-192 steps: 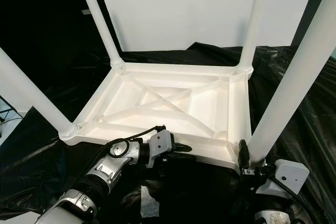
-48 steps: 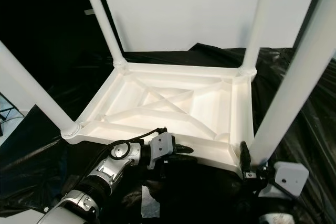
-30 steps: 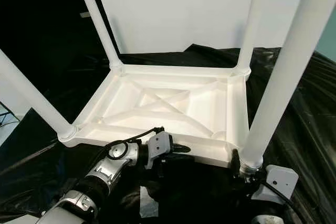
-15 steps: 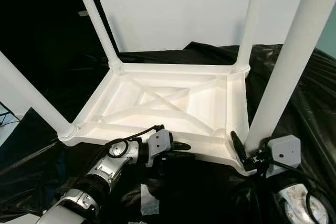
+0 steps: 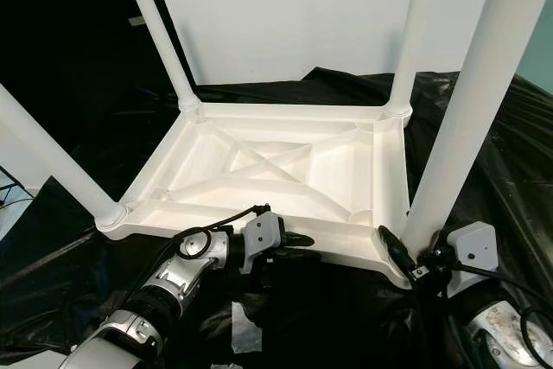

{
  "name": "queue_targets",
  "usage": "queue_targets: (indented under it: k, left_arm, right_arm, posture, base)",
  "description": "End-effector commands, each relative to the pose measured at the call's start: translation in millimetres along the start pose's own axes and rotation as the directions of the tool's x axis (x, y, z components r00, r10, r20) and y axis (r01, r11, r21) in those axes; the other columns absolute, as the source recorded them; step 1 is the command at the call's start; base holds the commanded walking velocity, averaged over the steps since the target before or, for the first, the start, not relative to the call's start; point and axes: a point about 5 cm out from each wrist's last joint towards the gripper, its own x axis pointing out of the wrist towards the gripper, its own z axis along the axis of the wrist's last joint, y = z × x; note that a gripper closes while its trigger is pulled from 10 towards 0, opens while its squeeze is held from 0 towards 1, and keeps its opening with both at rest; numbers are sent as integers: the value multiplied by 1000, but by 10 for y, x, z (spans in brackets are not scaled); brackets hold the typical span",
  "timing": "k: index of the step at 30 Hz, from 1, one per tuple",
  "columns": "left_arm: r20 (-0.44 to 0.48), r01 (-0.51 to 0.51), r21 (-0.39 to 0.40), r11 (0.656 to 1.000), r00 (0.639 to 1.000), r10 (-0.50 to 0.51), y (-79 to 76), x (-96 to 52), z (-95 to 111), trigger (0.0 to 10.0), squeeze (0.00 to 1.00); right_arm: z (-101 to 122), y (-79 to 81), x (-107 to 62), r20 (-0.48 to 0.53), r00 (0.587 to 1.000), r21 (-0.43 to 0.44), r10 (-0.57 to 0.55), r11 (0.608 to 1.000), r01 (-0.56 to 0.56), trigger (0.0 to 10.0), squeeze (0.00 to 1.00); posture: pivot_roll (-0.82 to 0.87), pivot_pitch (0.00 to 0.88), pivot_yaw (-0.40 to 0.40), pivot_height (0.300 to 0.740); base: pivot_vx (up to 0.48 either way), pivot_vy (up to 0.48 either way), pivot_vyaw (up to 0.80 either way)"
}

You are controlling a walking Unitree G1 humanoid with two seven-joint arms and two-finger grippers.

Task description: Building children table

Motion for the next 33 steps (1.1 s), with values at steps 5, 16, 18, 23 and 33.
queue_targets:
  k: [5,16,18,23,33]
  left_arm:
    - [-132,-69,-105,992,990,55,-105,-51,-310,0,0]
    - [-139,-77,-106,991,988,62,-103,-76,-329,0,0]
    - [-139,-77,-106,991,988,62,-103,-76,-329,0,0]
    - [-136,-73,-103,992,989,59,-102,-63,-322,0,0]
    - [-143,-74,-89,993,988,60,-104,-45,-320,10000,0]
  right_arm:
    - [-227,141,-152,-84,946,69,-314,945,320,0,0]
    - [-272,389,-212,-123,790,126,-600,780,613,0,0]
    - [-272,389,-212,-123,790,126,-600,780,613,0,0]
    - [-264,366,-100,-96,853,84,-513,850,520,10000,1000]
    - [-45,126,64,56,958,-48,-281,958,284,10000,0]
  posture:
    - [-179,0,89,740]
    - [-178,0,93,740]
    - [-178,0,93,740]
    - [-187,0,96,740]
    - [-187,0,92,740]
  base:
    - [0,0,0]
    - [0,0,0]
    - [0,0,0]
    - [0,0,0]
    - [0,0,0]
